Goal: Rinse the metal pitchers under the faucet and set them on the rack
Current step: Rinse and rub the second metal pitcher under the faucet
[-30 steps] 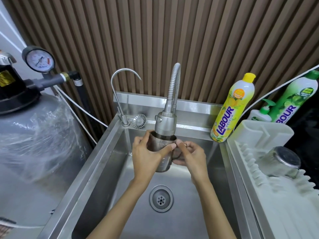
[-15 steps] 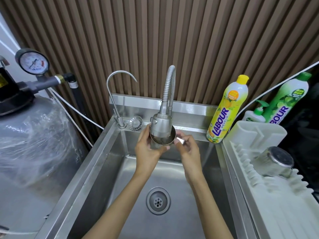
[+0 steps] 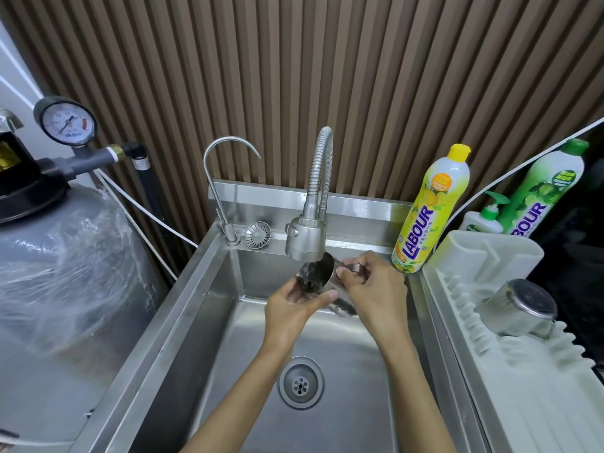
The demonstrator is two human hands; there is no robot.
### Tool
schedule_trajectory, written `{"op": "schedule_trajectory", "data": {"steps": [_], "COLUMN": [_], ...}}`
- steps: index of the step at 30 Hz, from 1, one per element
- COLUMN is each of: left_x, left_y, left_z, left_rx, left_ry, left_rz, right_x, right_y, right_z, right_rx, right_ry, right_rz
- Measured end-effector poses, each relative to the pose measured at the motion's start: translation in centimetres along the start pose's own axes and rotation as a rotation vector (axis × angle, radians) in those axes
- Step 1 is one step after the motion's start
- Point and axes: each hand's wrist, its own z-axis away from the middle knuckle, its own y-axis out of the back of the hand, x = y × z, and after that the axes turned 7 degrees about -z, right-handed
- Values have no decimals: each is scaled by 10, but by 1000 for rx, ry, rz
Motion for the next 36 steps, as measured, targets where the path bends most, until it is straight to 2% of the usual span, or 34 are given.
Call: {"op": "schedule_trajectory", "data": {"steps": [3, 5, 8, 10, 12, 15, 19, 21, 24, 27, 33, 36], "left_x": [8, 12, 19, 23, 24, 18, 0, -7, -6, 1, 21, 24], "left_y": [-4, 0, 8, 9, 11, 12, 5, 0, -3, 0, 17, 20], "left_z": [-7, -15, -19, -12, -6, 3, 12, 10, 1, -10, -9, -2], "left_rx": [9, 61, 143, 217, 306, 330, 247, 162, 75, 128, 197, 299], "left_ry": [-67, -132, -223, -276, -278, -228, -134, -99, -121, -223, -467, -477], "left_rz": [99, 78, -133, -295, -416, -444, -303, -164, -36, -19, -373, -556], "right_x": [6, 15, 29, 33, 34, 30, 15, 8, 10, 21, 45, 48], "right_y": [-8, -17, -33, -39, -37, -26, -5, 0, 0, -11, -51, -53], "right_z": [0, -2, -3, -1, 3, 1, 0, 4, 5, 0, 2, 6], "right_rx": [-11, -51, -175, -252, -262, -207, -66, 5, 7, -63, -200, -255], "right_ry": [5, -48, -225, -324, -355, -325, -118, 9, 59, -5, -229, -289], "right_rz": [-350, -596, -961, -1113, -1045, -726, -190, -69, -286, -645, -1073, -1072]}}
